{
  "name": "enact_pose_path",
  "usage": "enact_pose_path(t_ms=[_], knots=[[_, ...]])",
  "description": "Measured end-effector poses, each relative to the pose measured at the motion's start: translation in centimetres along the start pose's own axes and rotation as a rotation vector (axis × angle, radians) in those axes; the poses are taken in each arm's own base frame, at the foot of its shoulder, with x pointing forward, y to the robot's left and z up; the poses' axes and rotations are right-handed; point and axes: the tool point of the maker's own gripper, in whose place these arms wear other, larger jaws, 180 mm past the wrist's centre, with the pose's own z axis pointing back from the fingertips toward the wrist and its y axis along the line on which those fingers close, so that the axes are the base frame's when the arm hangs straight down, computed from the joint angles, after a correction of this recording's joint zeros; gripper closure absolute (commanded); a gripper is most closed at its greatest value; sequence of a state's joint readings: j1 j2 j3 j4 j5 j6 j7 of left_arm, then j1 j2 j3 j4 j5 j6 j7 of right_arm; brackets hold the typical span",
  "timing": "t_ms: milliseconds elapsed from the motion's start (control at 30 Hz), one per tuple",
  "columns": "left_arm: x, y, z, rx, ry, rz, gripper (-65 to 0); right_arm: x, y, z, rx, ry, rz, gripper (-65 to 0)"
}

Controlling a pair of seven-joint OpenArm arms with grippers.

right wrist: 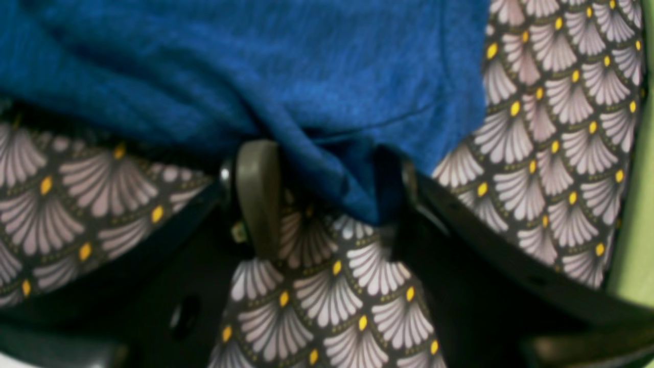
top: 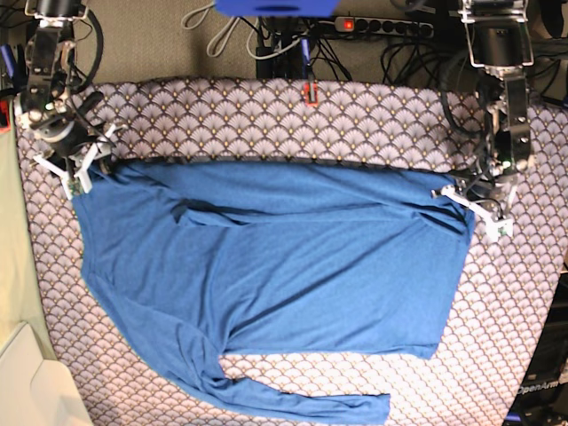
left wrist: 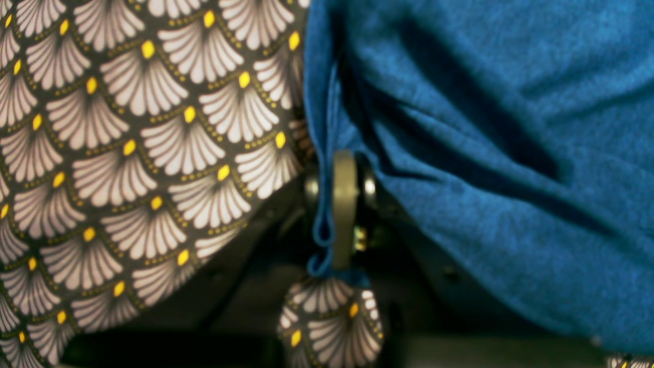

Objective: Fold the T-shirt properly
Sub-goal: 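Pull both held corners apart and back to spread the shirt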

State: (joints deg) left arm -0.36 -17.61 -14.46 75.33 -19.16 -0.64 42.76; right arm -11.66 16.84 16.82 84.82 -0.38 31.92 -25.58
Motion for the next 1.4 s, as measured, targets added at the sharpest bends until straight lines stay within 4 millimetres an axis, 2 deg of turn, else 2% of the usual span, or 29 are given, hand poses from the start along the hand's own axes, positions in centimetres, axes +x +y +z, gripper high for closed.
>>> enact_pose_path(t_ms=[67,100,233,433,633,700,833,933,1200,1400], knots=[[0.0,0.0,0.0,0.000,0.000,0.000,-0.3,0.0,0.0,0.0,0.000,0.001,0.000,-26.9],[0.0,0.0,0.0,0.000,0.000,0.000,-0.3,-0.1,0.0,0.0,0.001,0.001,0.000,-23.5],[0.2,0.4,0.1,-0.001,0.001,-0.014,-0.3,-0.2,0.2,0.0,0.006,0.004,-0.002,0.0],[-0.2,1.1,0.7,0.005,0.066,-0.031,-0.3,-0.7,-0.6,0.6,0.001,0.026,0.039,0.0],[-0.9,0.9,2.2,0.020,0.109,-0.073,-0.3,-0.3,0.8,2.2,0.043,0.009,0.112,0.0],[-0.5,0.7,2.6,0.017,0.105,-0.084,-0.3,-0.2,1.0,2.6,0.045,0.005,0.121,0.0],[-0.3,0.5,3.5,0.015,0.104,-0.107,-0.3,-0.8,1.4,3.1,0.050,0.014,0.132,0.0],[-1.2,1.3,4.1,0.029,0.125,-0.130,-0.3,-1.6,1.6,3.6,0.078,0.032,0.152,0.0],[-2.5,2.3,4.5,0.041,0.157,-0.148,-0.3,-2.3,-0.8,4.8,0.026,0.039,0.128,0.0],[-3.5,2.6,4.8,0.046,0.174,-0.159,-0.3,-3.8,-0.3,6.0,0.037,0.069,0.141,0.0]])
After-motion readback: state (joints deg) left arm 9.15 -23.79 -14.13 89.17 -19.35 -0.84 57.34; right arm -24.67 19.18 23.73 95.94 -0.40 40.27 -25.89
